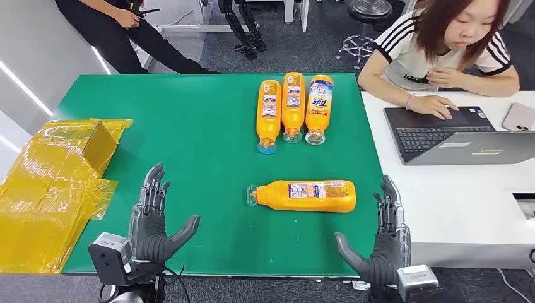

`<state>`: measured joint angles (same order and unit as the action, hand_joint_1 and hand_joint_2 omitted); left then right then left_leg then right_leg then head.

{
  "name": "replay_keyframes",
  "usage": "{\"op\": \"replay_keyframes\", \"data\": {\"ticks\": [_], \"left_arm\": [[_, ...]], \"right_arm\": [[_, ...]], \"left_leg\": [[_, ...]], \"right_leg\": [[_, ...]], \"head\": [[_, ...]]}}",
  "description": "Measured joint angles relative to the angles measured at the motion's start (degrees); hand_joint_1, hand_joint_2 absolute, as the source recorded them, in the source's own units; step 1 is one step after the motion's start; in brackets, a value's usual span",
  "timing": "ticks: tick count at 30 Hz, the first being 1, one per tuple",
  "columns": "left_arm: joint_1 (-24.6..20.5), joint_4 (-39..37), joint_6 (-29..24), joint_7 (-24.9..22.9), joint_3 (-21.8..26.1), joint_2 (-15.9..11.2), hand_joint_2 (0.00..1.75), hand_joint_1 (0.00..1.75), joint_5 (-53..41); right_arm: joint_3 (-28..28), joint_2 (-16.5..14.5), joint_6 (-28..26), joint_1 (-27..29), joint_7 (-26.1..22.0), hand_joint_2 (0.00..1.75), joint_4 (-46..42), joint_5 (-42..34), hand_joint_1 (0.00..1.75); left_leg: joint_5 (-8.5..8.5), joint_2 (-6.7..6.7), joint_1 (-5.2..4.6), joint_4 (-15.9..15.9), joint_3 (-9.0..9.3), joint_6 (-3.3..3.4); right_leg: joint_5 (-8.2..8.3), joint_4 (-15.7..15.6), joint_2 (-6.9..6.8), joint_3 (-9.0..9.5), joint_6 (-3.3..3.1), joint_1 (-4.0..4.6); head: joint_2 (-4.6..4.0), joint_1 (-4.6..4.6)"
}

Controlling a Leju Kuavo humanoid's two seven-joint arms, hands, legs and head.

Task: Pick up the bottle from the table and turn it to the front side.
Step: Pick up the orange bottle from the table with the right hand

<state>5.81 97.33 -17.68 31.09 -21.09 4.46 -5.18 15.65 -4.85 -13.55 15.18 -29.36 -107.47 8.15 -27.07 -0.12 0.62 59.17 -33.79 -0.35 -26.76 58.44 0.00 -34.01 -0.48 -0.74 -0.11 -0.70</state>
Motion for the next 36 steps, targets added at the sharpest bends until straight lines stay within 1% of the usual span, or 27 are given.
{"op": "replay_keyframes", "data": {"ticks": [12,23,36], "left_arm": [[0.01,0.00,0.57,-0.29,0.00,0.56,1.75,0.00,-0.94],[-0.01,0.02,1.11,-0.61,0.23,1.12,1.75,0.00,-1.51],[0.00,0.64,1.12,-0.69,1.02,1.68,1.75,0.00,-1.90]], "right_arm": [[0.36,0.00,-0.57,0.23,0.58,1.75,-0.03,1.08,0.00],[0.25,-0.04,2.97,-0.21,1.17,1.75,-0.04,2.53,0.00],[-0.02,-0.17,4.42,-0.85,1.26,1.75,-0.04,3.08,0.00]], "left_leg": [[0.00,0.00,0.00,0.00,0.00,0.00],[0.00,0.00,0.00,0.00,0.00,0.00],[0.00,0.00,0.00,0.00,0.00,0.00]], "right_leg": [[0.00,0.00,0.00,0.00,0.00,0.00],[0.00,0.00,0.00,0.00,0.00,0.00],[0.00,0.00,-0.01,0.01,0.00,0.00]], "head": [[0.00,0.00],[0.00,0.00],[0.00,0.00]]}}
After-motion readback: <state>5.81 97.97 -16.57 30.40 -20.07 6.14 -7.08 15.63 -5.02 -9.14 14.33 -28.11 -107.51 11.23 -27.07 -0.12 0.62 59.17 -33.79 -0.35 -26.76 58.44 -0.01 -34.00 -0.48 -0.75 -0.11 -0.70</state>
